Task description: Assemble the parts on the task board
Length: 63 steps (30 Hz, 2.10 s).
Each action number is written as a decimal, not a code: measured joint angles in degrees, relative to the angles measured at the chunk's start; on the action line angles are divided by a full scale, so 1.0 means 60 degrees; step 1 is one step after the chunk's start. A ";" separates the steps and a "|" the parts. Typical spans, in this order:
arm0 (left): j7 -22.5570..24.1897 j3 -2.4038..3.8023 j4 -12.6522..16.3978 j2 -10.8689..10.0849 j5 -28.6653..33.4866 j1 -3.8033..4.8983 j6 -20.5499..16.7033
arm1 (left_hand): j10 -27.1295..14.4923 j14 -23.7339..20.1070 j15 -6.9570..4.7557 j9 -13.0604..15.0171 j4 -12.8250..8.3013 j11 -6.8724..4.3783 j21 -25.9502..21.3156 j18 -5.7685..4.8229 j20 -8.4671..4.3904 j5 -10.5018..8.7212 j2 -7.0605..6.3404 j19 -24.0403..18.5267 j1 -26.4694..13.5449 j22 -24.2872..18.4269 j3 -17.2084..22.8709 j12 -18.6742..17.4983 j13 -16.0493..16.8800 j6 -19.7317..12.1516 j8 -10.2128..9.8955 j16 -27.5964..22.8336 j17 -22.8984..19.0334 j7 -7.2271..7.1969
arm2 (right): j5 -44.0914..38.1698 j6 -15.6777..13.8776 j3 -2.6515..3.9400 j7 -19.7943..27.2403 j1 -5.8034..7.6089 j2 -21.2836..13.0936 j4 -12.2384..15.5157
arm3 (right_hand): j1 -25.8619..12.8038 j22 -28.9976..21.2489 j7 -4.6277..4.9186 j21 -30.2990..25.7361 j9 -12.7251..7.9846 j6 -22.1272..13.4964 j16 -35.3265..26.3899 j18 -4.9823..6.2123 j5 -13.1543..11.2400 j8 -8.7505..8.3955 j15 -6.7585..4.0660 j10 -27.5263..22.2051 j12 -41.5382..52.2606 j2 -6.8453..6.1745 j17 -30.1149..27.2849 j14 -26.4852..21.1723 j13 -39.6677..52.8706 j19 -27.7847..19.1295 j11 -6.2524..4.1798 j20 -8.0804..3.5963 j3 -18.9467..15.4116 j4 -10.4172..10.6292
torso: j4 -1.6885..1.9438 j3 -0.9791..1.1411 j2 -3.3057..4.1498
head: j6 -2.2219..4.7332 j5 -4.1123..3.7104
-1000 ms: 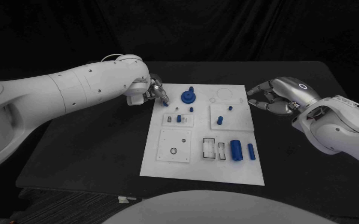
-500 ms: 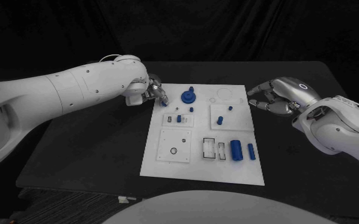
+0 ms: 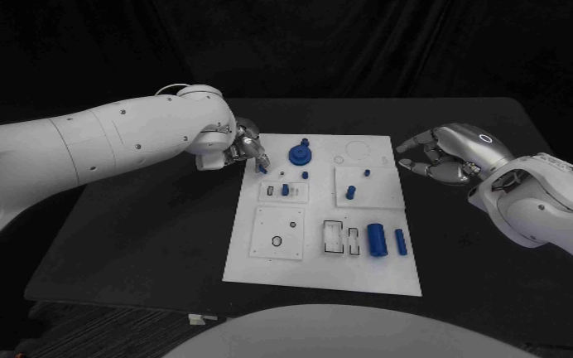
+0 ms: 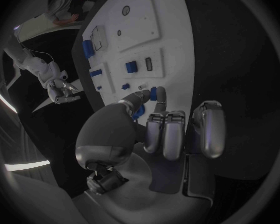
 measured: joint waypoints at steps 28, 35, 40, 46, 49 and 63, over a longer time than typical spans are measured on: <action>-0.0759 -0.0007 0.0615 -0.0092 -0.0001 -0.0154 0.0003 | 0.0000 0.0035 -0.0035 -0.0035 -0.0207 0.0000 0.0014 -0.0001 -0.0068 -0.0256 0.0001 0.0068 -0.0355 -0.0001 0.0580 0.0000 0.0000 0.0112 -0.0001 0.0000 0.0000 0.0019 | 0.0000 0.0047 0.0000 -0.0020 -0.0003 0.0085 0.0012 | -0.0004 0.0006 0.0000 0.0000 -0.0008 0.0000 0.0000 -0.0001 -0.0001 0.0000 0.0029 -0.0001 -0.0025 -0.0004 0.0001 0.0000 0.0000 -0.0034 0.0001 0.0034 0.0025 -0.0026 | -0.0004 -0.0006 -0.0005 | 0.0000 0.0190; -0.0622 -0.0007 0.0698 -0.0101 -0.0001 -0.0250 -0.0236 | 0.0000 0.0035 -0.0035 -0.0035 -0.0210 0.0000 0.0039 0.0000 -0.0067 -0.0152 -0.0012 0.0068 -0.0368 -0.0001 0.0603 0.0000 0.0000 0.0115 -0.0001 0.0000 0.0000 0.0021 | 0.0000 0.0023 0.0000 -0.0009 -0.0033 0.0085 0.0006 | -0.0004 0.0006 0.0000 0.0000 -0.0008 0.0000 0.0000 0.0000 0.0037 0.0000 0.0030 -0.0001 -0.0026 -0.0004 0.0001 -0.0001 0.0000 -0.0034 0.0001 0.0034 0.0051 -0.0052 | -0.0005 -0.0005 -0.0004 | 0.0000 0.0189; -0.0547 -0.0007 0.0787 -0.0113 -0.0002 -0.0296 -0.0337 | 0.0000 0.0035 -0.0035 -0.0035 -0.0212 0.0000 0.0039 -0.0001 -0.0067 -0.0151 -0.0022 0.0068 -0.0377 -0.0001 0.0604 0.0000 0.0000 0.0118 -0.0001 0.0000 0.0000 0.0025 | 0.0000 0.0012 0.0001 -0.0006 -0.0072 0.0092 -0.0005 | -0.0005 0.0005 0.0000 0.0000 -0.0007 0.0000 0.0000 -0.0001 0.0037 0.0000 0.0031 -0.0002 -0.0026 -0.0005 0.0001 -0.0001 0.0000 -0.0034 0.0002 0.0034 0.0051 -0.0052 | -0.0005 -0.0005 -0.0002 | 0.0000 0.0201; -0.0502 -0.0007 0.0855 -0.0137 -0.0003 -0.0326 -0.0382 | 0.0000 0.0035 -0.0035 -0.0036 -0.0235 0.0001 0.0038 0.0000 -0.0067 -0.0150 -0.0037 0.0068 -0.0392 -0.0001 0.0628 0.0000 0.0000 0.0131 -0.0001 0.0000 0.0000 0.0038 | 0.0000 0.0011 0.0001 -0.0006 -0.0113 0.0091 -0.0017 | -0.0006 0.0004 0.0034 0.0000 -0.0007 0.0034 0.0000 0.0000 0.0037 0.0000 0.0031 -0.0002 -0.0026 -0.0006 0.0001 -0.0001 0.0000 -0.0034 0.0002 0.0034 0.0051 -0.0052 | -0.0005 -0.0005 0.0000 | 0.0000 0.0210; -0.0496 -0.0007 0.0867 -0.0152 -0.0003 -0.0333 -0.0382 | -0.0001 0.0035 -0.0035 -0.0036 -0.0235 0.0001 0.0038 -0.0001 -0.0067 -0.0150 -0.0037 0.0068 -0.0392 -0.0001 0.0628 0.0000 0.0000 0.0131 -0.0001 0.0000 0.0000 0.0040 | 0.0000 0.0011 0.0000 -0.0006 -0.0120 0.0090 -0.0021 | -0.0017 0.0004 0.0034 0.0000 -0.0007 0.0034 0.0000 0.0000 0.0037 0.0000 0.0031 -0.0003 -0.0061 -0.0016 0.0001 -0.0001 0.0000 -0.0034 0.0003 0.0034 0.0051 -0.0052 | -0.0005 -0.0004 -0.0001 | 0.0000 0.0214; -0.0502 -0.0007 0.0908 -0.0193 -0.0003 -0.0399 -0.0362 | -0.0001 0.0035 -0.0035 -0.0027 -0.0235 0.0001 0.0038 0.0000 -0.0067 -0.0138 -0.0039 0.0068 -0.0395 -0.0001 0.0628 0.0000 0.0000 0.0154 -0.0002 0.0000 0.0000 0.0057 | 0.0001 0.0011 0.0000 -0.0004 -0.0130 0.0099 -0.0038 | -0.0010 0.0002 0.0034 0.0000 -0.0017 0.0034 0.0000 0.0000 0.0080 0.0000 0.0033 -0.0016 -0.0137 -0.0010 0.0002 -0.0002 0.0141 -0.0034 0.0017 0.0034 0.0051 -0.0052 | -0.0004 -0.0003 -0.0002 | 0.0000 0.0223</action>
